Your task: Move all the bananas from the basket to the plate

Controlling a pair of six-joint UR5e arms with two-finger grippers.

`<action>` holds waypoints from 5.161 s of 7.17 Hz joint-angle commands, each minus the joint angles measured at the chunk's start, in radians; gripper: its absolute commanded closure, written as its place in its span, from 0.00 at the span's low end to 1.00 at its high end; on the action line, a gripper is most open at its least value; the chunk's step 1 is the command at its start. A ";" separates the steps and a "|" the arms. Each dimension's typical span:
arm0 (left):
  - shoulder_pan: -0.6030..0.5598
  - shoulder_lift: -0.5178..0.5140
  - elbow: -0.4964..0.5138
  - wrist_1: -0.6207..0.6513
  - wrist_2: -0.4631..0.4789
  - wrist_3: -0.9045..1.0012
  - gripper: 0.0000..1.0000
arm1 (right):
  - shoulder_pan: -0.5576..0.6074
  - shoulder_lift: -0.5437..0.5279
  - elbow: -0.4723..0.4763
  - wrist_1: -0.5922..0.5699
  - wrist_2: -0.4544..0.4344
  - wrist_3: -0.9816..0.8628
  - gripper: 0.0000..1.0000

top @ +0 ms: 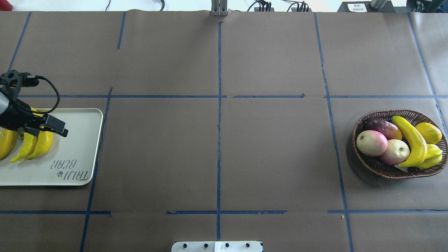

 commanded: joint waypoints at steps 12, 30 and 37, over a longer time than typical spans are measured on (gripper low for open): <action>-0.020 -0.001 -0.027 0.078 0.067 0.071 0.00 | -0.318 0.114 -0.029 -0.093 -0.285 0.445 0.23; 0.052 -0.139 -0.030 0.080 0.053 -0.346 0.00 | -0.357 0.502 0.109 -0.318 -0.118 0.312 0.96; 0.158 -0.475 0.008 0.087 0.060 -1.028 0.01 | -0.684 0.843 0.064 -0.320 -0.492 0.404 0.96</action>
